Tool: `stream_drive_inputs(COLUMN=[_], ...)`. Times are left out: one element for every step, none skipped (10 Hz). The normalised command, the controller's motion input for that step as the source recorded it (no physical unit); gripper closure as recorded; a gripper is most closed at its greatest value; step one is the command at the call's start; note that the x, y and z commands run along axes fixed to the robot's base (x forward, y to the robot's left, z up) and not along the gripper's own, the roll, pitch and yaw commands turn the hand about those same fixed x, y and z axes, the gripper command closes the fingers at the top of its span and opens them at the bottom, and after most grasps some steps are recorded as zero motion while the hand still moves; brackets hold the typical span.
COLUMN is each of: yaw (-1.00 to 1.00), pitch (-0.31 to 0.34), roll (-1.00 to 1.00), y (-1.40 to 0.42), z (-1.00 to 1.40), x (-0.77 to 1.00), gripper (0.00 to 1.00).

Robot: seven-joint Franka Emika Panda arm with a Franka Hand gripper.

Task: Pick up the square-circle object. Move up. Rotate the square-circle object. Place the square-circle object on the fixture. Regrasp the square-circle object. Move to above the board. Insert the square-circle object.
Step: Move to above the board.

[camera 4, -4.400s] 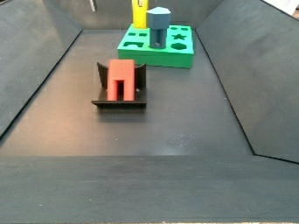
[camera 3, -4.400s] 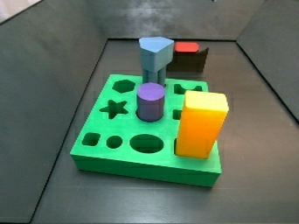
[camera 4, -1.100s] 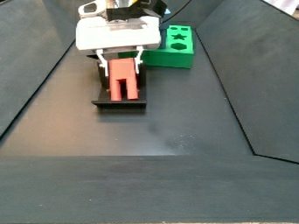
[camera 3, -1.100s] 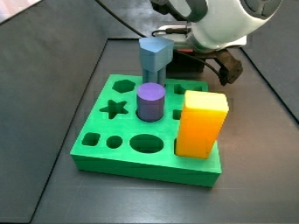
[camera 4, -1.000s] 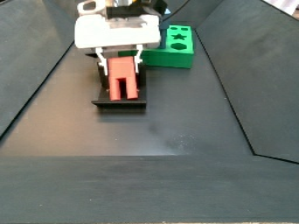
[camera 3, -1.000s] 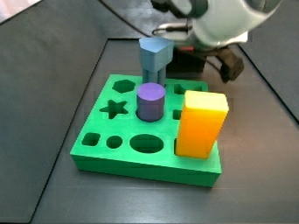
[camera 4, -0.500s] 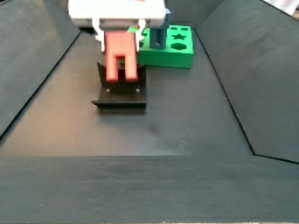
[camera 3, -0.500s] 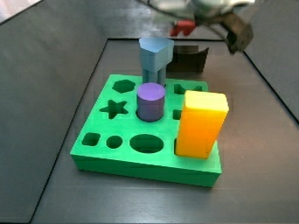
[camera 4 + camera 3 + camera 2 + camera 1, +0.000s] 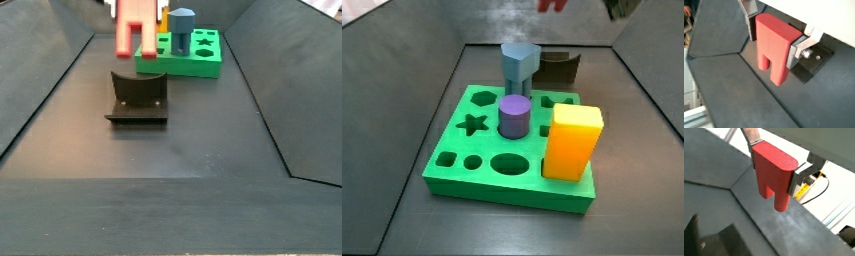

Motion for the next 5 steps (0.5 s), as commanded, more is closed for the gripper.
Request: stream_drive_inputs(yaw=[-0.16, -0.12, -0.10, -0.04, -0.01], pitch=[0.055, 0.103, 0.127, 0.163, 0.170], roll=[-0.07, -0.07, -0.06, -0.06, -0.06], y=[0.09, 0.09, 0.08, 0.07, 0.06], z=[1.00, 1.00, 1.00, 1.00, 1.00], x=[-0.13, -0.12, -0.12, -0.11, -0.11], gripper=[1.00, 1.00, 1.00, 1.00, 1.00])
